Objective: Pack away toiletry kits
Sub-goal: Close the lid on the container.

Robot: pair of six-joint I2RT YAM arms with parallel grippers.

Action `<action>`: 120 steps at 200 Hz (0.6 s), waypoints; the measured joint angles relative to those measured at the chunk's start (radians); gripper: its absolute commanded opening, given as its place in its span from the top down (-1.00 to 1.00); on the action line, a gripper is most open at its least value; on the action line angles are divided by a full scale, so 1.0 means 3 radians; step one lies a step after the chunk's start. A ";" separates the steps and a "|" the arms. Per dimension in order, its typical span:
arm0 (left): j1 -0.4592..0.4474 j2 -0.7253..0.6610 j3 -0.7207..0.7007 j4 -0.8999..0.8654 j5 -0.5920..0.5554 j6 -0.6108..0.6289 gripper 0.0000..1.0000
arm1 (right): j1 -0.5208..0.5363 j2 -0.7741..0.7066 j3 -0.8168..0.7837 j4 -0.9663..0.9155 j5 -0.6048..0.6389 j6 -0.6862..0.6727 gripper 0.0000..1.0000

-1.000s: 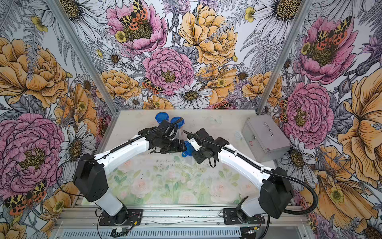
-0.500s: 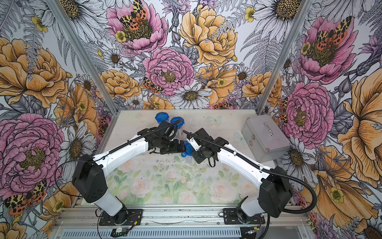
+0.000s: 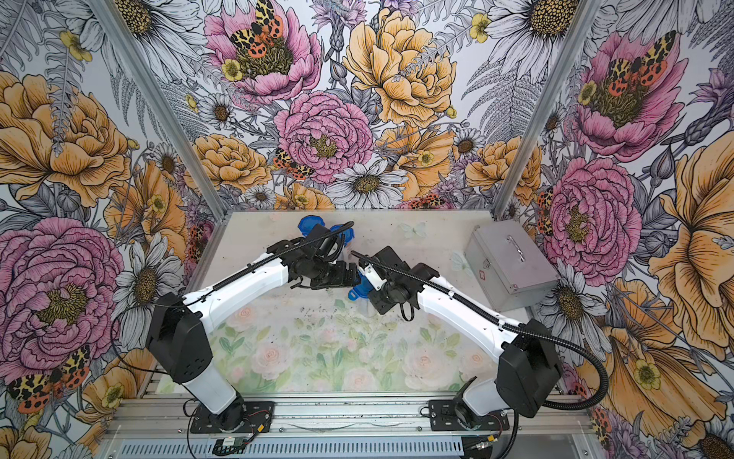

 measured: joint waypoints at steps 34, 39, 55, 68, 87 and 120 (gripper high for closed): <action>-0.0036 0.0069 0.0004 -0.0003 0.0000 0.0004 -0.91 | 0.0000 0.0000 -0.0001 0.0000 0.0000 -0.0024 0.26; -0.0042 0.0069 0.0004 -0.0004 -0.0001 0.0004 -0.91 | 0.0000 0.0000 -0.0001 0.0000 0.0000 -0.0028 0.27; -0.0053 0.0067 0.0004 -0.0009 -0.0004 0.0004 -0.91 | 0.0000 0.0000 -0.0004 -0.0001 0.0001 -0.0031 0.28; -0.0056 0.0067 0.0004 -0.0013 -0.0013 0.0004 -0.91 | 0.0000 0.0000 -0.0004 0.0000 0.0001 -0.0031 0.29; -0.0056 0.0064 -0.0006 -0.0009 -0.0013 0.0004 -0.91 | 0.0000 0.0000 -0.0006 0.0000 0.0001 -0.0032 0.30; -0.0069 -0.0001 -0.0086 -0.0013 -0.0013 0.0004 -0.90 | 0.0000 -0.0001 -0.0006 0.0001 -0.0001 -0.0046 0.31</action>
